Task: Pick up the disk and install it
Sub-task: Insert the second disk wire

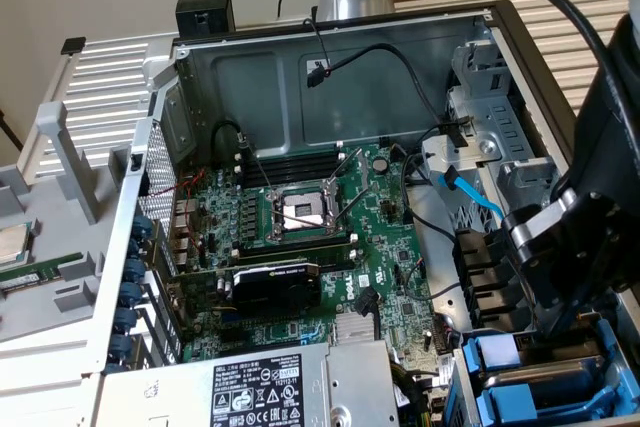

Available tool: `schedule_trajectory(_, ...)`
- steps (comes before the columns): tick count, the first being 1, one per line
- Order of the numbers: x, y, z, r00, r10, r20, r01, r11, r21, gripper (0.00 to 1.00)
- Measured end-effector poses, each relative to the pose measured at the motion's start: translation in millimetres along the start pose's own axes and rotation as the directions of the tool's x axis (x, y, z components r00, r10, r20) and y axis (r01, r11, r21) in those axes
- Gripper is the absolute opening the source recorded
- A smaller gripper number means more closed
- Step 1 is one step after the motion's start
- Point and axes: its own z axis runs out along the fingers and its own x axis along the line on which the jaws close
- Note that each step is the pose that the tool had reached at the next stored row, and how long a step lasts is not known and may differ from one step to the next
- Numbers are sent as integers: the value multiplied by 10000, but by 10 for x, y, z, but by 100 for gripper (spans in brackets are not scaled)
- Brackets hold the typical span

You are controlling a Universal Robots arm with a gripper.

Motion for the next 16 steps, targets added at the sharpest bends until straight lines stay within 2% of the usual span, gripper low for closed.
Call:
schedule_trajectory(7,-1,-1,-15,10000,0,0,0,10000,2,11)
schedule_trajectory(16,-16,-15,-222,10000,-1,-12,1,10000,-1,11)
